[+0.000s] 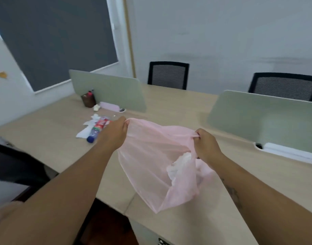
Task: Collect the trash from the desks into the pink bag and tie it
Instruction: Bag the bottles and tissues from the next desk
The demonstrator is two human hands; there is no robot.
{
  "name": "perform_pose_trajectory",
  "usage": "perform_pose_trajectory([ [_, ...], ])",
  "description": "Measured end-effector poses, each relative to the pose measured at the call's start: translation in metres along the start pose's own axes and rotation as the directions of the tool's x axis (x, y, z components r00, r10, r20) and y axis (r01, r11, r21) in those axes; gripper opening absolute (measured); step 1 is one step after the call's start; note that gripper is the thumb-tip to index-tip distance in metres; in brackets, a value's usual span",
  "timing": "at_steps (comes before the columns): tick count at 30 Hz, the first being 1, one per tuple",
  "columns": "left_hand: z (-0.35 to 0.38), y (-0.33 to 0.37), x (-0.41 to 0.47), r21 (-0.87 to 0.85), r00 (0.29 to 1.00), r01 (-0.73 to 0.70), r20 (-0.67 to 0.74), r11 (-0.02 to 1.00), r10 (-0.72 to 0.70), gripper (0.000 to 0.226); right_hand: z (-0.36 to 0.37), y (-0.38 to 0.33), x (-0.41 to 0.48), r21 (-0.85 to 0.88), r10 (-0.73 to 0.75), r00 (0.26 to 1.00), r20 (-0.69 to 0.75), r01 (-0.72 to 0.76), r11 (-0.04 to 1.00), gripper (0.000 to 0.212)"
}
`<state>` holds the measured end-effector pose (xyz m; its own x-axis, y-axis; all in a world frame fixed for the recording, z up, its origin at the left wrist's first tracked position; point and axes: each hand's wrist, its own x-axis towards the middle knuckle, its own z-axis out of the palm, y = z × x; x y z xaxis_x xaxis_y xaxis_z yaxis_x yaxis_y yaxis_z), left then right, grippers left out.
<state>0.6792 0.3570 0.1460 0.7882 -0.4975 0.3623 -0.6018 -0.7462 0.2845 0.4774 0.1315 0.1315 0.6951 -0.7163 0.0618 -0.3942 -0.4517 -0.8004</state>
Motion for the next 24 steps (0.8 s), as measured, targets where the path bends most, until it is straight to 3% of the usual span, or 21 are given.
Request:
perform_pose_trajectory([
  [10,0.046,-0.147,0.092,-0.059,0.99,0.071,0.127,0.996,-0.063,0.033,0.139,-0.058,0.078,0.034,0.08,0.996,-0.047,-0.078,0.996,0.026],
  [16,0.071,-0.227,0.152,-0.257,0.929,0.205,0.356,0.944,-0.105,0.029,0.191,-0.085,0.129,-0.021,0.128,0.982,-0.135,-0.132,0.991,0.027],
  [18,0.078,-0.253,0.162,-0.273,0.916,0.25,0.379,0.929,-0.135,0.042,0.2,-0.091,0.14,-0.036,0.145,0.976,-0.16,-0.152,0.988,0.027],
  [20,0.089,-0.279,0.168,-0.24,0.903,0.294,0.385,0.925,-0.187,0.053,0.211,-0.093,0.15,-0.052,0.173,0.971,-0.167,-0.184,0.982,0.026],
  [24,0.114,-0.31,0.161,-0.056,0.895,0.285,0.374,0.957,-0.245,0.054,0.226,-0.09,0.158,-0.098,0.209,0.964,-0.167,-0.227,0.969,0.027],
])
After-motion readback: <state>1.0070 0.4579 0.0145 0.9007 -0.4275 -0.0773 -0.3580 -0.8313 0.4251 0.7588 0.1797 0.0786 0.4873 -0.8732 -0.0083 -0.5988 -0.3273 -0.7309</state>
